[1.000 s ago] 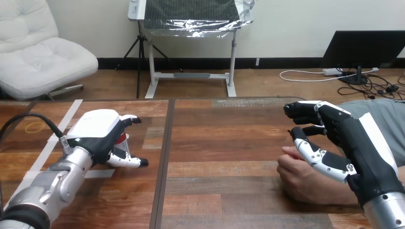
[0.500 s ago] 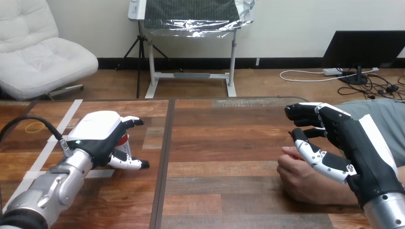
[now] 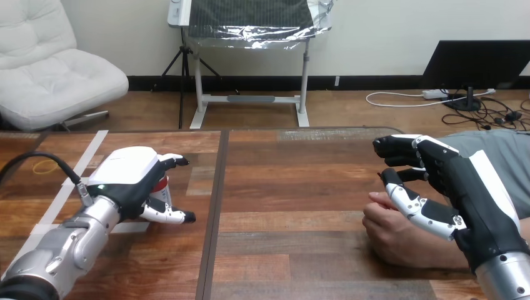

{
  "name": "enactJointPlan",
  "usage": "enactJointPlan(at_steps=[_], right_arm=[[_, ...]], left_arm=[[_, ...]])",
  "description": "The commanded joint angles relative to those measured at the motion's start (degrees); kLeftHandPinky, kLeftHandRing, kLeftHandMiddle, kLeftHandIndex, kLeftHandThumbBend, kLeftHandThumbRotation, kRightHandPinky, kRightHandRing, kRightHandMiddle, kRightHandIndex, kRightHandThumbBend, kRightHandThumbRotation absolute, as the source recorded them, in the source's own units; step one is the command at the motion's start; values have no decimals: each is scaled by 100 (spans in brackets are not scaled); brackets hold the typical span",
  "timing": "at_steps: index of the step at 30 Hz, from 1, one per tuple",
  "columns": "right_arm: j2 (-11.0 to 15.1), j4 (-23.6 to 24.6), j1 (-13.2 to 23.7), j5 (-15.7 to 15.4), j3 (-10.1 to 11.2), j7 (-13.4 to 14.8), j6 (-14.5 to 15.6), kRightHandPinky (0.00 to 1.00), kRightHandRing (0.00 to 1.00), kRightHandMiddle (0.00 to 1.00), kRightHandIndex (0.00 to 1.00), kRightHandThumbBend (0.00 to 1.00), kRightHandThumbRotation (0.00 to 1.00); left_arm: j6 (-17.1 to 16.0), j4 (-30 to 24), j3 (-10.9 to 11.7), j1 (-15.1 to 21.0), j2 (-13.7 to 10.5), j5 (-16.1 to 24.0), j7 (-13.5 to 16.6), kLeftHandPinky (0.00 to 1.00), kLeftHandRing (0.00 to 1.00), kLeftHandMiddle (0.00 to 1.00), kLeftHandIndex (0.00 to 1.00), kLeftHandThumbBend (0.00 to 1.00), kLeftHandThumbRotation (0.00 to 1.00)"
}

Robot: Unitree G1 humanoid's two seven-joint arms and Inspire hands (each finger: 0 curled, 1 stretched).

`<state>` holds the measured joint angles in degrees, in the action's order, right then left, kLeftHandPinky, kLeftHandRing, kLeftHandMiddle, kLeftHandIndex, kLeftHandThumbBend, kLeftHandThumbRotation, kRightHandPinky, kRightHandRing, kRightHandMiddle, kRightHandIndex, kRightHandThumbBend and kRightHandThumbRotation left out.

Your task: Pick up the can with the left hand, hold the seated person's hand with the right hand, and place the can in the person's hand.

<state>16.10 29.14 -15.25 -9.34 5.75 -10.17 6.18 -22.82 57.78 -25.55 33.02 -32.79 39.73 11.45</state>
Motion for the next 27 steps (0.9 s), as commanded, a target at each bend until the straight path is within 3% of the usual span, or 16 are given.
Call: enactJointPlan(at_steps=[1,27], right_arm=[[107,176,414,1,48,-19,-29,70,76,75,71,30,0],[100,180,441,14,47,-62,54,70,76,75,71,30,0]], left_arm=[[25,-393,183,98,-131,-126,-52,80,83,85,85,75,41],[10,-516,242,71,-165,-122,-118,80,83,85,85,76,42]])
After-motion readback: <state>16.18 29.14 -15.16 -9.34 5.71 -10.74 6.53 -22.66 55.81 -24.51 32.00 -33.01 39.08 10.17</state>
